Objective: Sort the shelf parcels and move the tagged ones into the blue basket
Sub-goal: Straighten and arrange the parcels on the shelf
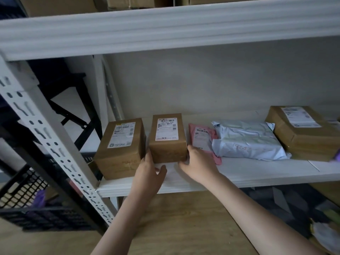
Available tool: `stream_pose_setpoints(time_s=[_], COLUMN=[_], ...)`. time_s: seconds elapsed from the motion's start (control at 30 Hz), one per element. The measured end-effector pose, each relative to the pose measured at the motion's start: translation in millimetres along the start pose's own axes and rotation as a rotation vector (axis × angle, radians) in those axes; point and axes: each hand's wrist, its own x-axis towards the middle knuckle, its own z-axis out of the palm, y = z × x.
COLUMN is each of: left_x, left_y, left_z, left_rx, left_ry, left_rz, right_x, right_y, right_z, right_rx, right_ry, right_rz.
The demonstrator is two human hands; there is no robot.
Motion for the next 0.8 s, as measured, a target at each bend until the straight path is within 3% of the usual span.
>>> stream_pose_setpoints(time_s=[0.17,0.33,0.57,0.8], left_x=[-55,-98,-62,-56], left_y=[-3,-13,2,1], left_z=[-13,-34,-32,-30], left_rx=[-0.041,-0.063,0.187,0.208], left_ry=[-0.043,-0.106,-0.052,0.034], left_rz=[0.078,0.086,0.146,0.202], right_x=[-47,-96,-67,-63], right_y=[8,11,-4,-4], right_z=[-11,-31,-42,-39], right_rx=[0.044,-0.083,-0.261,-0.21], right_ry=[0.001,-0.033,-0.023,0.043], right_rz=[-0.058,-0.086,-0.152,-0.17])
